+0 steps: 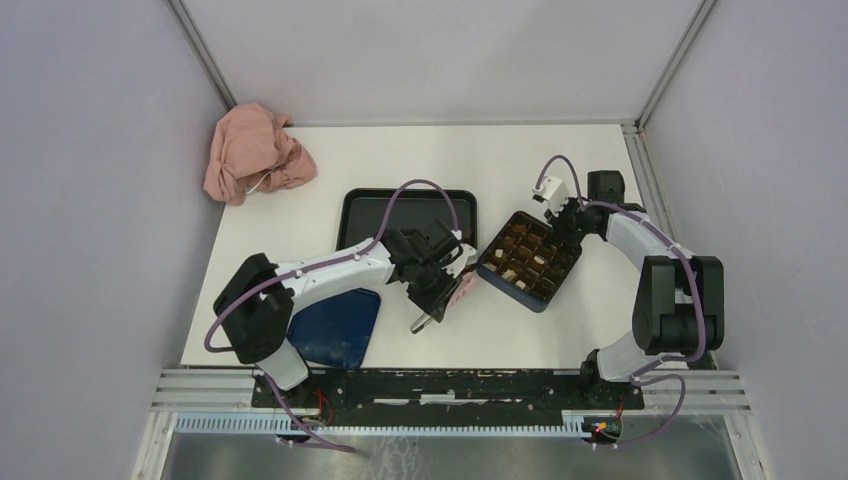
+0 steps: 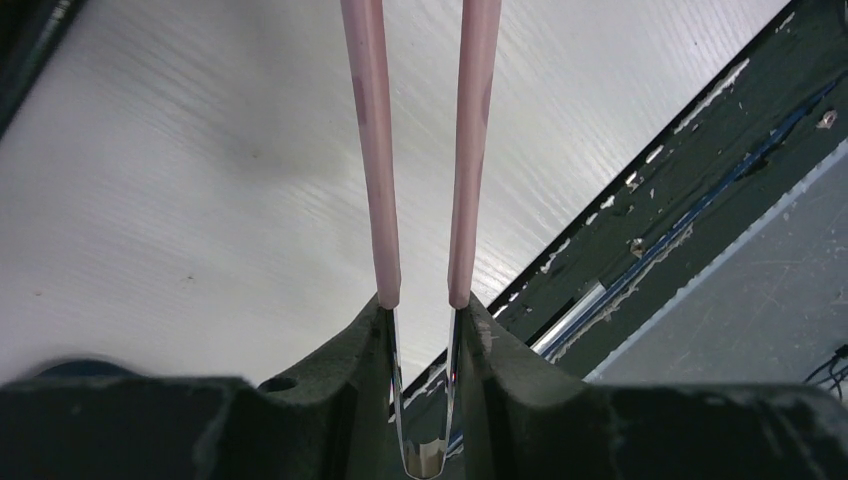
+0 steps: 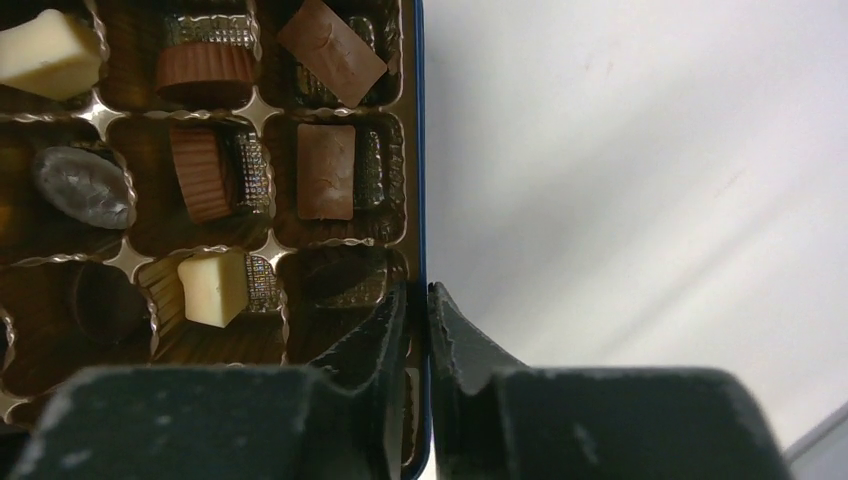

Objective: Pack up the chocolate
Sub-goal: Adjust the packing box at the center of the board, then place the clamp at the center of the board.

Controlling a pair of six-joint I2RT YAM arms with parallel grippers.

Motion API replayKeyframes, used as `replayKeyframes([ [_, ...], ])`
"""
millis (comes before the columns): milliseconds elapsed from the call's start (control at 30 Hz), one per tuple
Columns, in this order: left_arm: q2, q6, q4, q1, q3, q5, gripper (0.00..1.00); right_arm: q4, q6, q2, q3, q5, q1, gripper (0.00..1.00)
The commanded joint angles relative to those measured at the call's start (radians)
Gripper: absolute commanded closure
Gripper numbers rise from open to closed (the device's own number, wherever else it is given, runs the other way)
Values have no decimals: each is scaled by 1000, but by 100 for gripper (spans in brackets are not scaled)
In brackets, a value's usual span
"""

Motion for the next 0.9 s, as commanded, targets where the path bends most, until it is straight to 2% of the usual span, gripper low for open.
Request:
replayKeyframes([
  [0,16,78,56,3,-25,100,67,45,42,7,47,40,-25,78],
  [167,71,117,49,4,9,70,66,42,52,-48,38,-28,-54,48],
  [300,124,135,53,11,21,47,57,59,66,-134,17,-107,-98,31],
  [433,195,133,46,17,33,4,54,84,81,-211,-7,-206,-148,26],
  [600,219,86,36,25,58,-131,40,131,89,-293,-47,-308,-174,26],
  [700,171,45,41,32,61,-197,30,168,87,-355,-76,-349,-175,26],
  [800,64,3,66,34,45,-261,27,240,89,-432,-127,-393,-175,25],
  [833,19,-15,78,34,32,-293,27,263,99,-460,-142,-408,-174,23],
  [867,-34,-40,89,36,15,-321,24,289,112,-484,-157,-425,-174,16],
])
